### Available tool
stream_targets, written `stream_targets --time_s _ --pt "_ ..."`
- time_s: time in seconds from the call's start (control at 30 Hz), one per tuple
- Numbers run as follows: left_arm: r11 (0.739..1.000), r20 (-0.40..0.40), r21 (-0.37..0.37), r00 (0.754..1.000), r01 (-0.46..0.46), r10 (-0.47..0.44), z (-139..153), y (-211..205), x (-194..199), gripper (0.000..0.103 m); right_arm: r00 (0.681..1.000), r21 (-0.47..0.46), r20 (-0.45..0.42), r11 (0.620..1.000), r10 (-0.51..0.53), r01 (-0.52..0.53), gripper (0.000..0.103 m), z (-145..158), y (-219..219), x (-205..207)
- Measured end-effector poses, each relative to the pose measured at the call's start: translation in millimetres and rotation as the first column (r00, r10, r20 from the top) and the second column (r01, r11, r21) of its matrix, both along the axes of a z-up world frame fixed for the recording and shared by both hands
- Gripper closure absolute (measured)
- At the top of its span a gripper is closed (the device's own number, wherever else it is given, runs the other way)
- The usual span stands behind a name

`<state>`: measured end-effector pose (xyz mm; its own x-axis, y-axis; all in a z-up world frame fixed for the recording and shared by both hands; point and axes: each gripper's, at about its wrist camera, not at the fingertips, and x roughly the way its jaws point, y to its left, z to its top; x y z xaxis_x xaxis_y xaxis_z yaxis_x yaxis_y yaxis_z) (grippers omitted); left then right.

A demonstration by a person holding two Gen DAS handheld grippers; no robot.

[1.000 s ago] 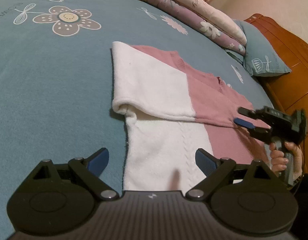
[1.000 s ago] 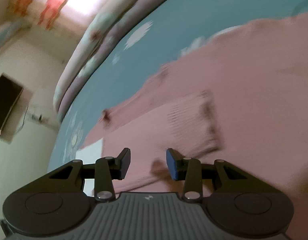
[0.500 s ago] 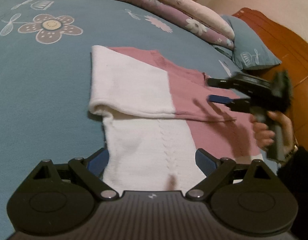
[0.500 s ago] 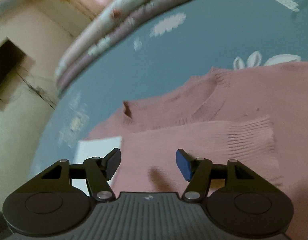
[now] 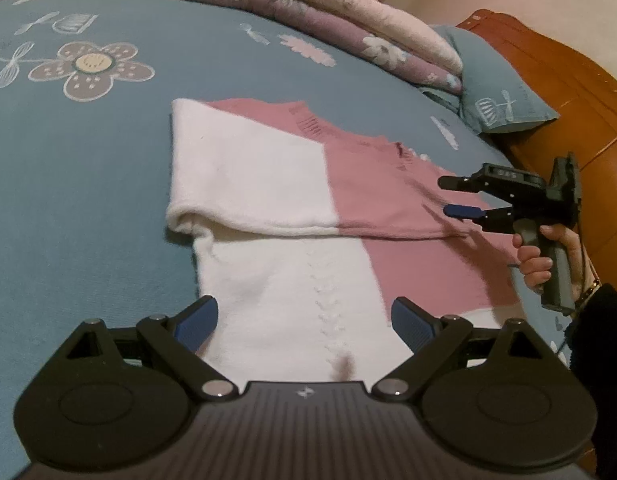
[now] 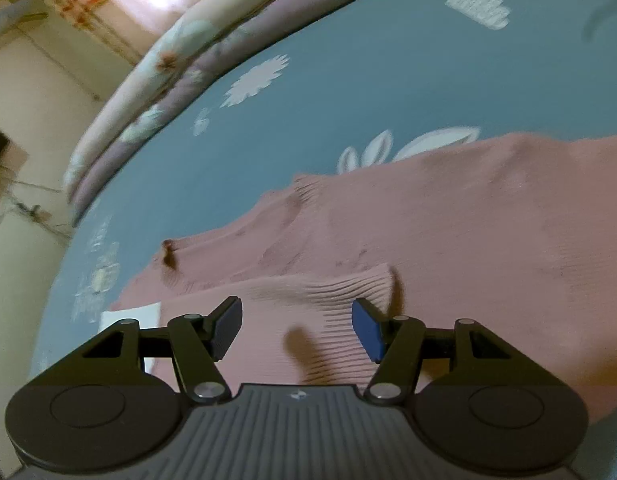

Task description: Fold clothes

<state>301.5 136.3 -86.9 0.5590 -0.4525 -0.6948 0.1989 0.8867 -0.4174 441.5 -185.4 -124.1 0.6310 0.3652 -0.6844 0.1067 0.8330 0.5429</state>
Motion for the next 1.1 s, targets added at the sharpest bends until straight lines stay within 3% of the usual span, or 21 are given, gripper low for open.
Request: stream_targets --time_s 0.1,0.23,0.47,0.67,0.83,1.03,1.1 --pt "1.000 0.019 -0.002 1.000 0.020 -0.020 5 -4 -4 0.009 0.996 0.010 0.032 0.996 0.086 -0.086 0.032 7 25 -1" --pt "0.999 0.015 0.005 0.999 0.039 -0.039 4 -11 -3 0.009 0.986 -0.066 0.006 0.984 0.168 -0.167 0.029 2 49 -2" --pt "0.999 0.005 0.003 0.999 0.054 -0.054 2 -15 -1 0.009 0.999 -0.001 -0.010 0.999 0.040 -0.040 0.030 -1 10 -11" --pt "0.997 -0.001 -0.016 0.997 0.074 -0.074 1 -19 0 0.009 0.996 -0.019 0.054 0.997 0.073 -0.072 0.028 13 27 12" --pt "0.997 -0.007 -0.012 0.997 0.078 -0.078 -1 -22 1 0.009 0.997 -0.022 0.003 0.997 0.074 -0.074 0.028 -10 34 34" --pt "0.997 -0.024 -0.003 0.996 0.082 -0.082 -6 -27 5 0.009 0.999 0.020 0.035 1.000 -0.017 0.016 0.028 -9 8 20" --pt "0.996 -0.027 0.000 0.996 0.086 -0.086 -7 -29 5 0.009 0.999 0.044 0.043 0.999 0.001 -0.003 0.028 -3 12 14"
